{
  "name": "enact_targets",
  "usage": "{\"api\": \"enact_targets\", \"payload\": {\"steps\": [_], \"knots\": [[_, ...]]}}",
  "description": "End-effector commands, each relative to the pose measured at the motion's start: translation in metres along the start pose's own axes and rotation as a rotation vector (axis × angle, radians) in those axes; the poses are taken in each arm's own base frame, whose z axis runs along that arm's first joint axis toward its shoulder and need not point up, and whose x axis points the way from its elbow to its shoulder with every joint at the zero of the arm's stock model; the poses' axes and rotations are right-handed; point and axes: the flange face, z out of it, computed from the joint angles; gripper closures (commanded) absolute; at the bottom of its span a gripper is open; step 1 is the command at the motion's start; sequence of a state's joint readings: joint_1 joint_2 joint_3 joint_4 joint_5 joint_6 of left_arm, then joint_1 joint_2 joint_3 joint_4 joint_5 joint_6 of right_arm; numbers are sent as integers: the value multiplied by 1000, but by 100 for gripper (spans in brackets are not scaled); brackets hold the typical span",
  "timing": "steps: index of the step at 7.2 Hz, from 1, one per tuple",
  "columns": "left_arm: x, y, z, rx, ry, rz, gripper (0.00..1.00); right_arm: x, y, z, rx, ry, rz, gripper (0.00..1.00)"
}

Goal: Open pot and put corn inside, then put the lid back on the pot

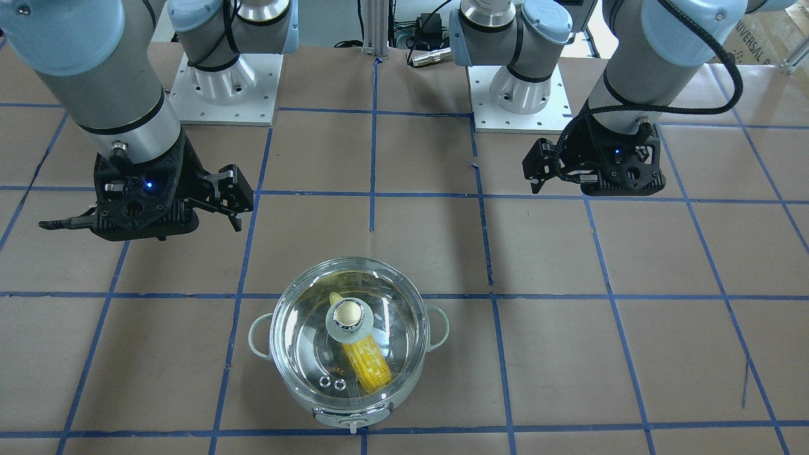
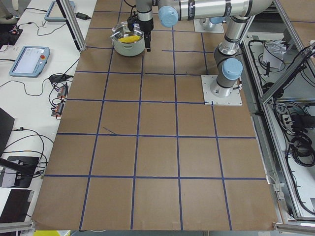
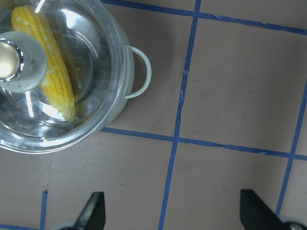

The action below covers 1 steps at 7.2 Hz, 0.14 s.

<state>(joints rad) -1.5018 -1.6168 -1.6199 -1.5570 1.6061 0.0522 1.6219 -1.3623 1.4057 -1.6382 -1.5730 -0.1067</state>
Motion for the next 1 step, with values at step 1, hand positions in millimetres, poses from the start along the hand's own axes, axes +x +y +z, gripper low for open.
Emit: {"api": "enact_targets", "payload": {"steps": [1], "knots": [[0,0,0,0,0,0,0,0,0,-1,2,10,-2,0]]}}
